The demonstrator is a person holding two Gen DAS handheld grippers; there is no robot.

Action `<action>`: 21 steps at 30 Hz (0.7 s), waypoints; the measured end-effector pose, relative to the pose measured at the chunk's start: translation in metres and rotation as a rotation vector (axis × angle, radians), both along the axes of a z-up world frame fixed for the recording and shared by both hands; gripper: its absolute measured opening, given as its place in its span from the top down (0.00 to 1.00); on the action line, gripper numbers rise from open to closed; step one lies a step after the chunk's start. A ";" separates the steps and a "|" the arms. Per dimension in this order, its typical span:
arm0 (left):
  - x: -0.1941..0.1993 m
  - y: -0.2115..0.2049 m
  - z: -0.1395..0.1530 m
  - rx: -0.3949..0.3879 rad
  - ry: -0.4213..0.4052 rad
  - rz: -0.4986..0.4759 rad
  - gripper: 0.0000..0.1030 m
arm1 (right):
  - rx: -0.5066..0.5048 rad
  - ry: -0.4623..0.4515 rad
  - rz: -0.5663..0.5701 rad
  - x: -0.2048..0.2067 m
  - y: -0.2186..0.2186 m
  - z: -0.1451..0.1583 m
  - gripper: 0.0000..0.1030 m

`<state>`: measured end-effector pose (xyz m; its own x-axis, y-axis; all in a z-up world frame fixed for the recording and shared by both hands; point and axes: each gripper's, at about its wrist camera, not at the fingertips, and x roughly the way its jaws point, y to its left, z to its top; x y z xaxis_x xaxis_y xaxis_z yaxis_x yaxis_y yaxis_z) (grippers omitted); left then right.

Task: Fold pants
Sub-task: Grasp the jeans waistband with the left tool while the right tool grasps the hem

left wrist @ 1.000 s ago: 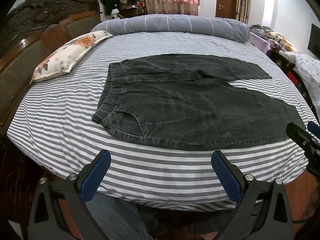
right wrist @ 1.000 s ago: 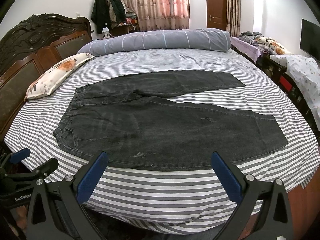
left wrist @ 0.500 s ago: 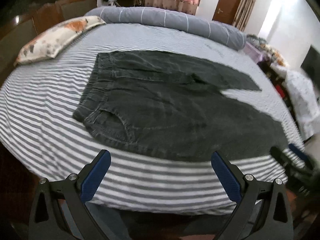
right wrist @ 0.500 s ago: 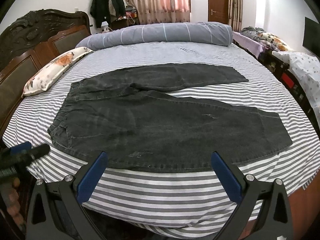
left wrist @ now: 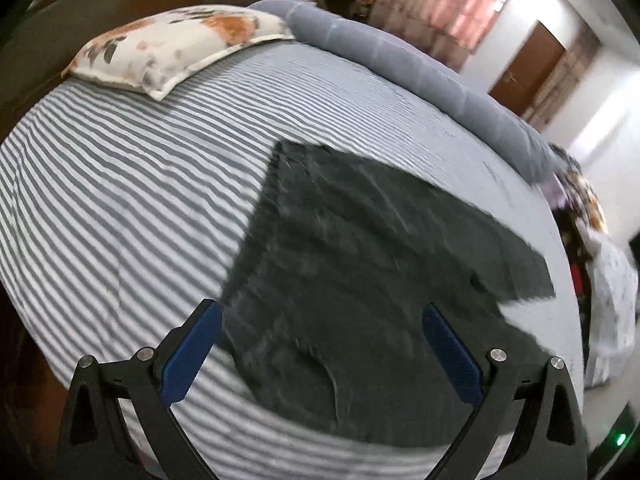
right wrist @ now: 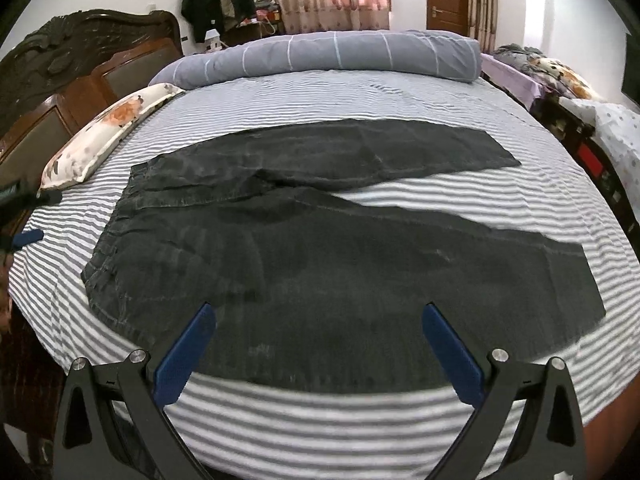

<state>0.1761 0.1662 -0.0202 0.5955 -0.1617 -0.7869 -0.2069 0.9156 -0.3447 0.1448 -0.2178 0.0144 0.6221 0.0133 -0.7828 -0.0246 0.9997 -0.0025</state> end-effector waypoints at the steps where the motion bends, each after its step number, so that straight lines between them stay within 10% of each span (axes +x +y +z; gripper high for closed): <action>1: 0.012 0.007 0.000 -0.012 0.002 0.009 0.04 | -0.002 0.000 0.012 0.009 0.002 0.000 0.00; 21: 0.198 0.074 -0.082 -0.231 0.105 0.064 0.27 | -0.034 0.109 0.270 0.256 0.061 -0.013 0.01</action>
<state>0.3743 0.2404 -0.1019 0.5276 -0.3092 -0.7912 -0.3074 0.7988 -0.5171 0.4009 -0.1571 0.0013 0.5121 0.1400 -0.8474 -0.2920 0.9562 -0.0185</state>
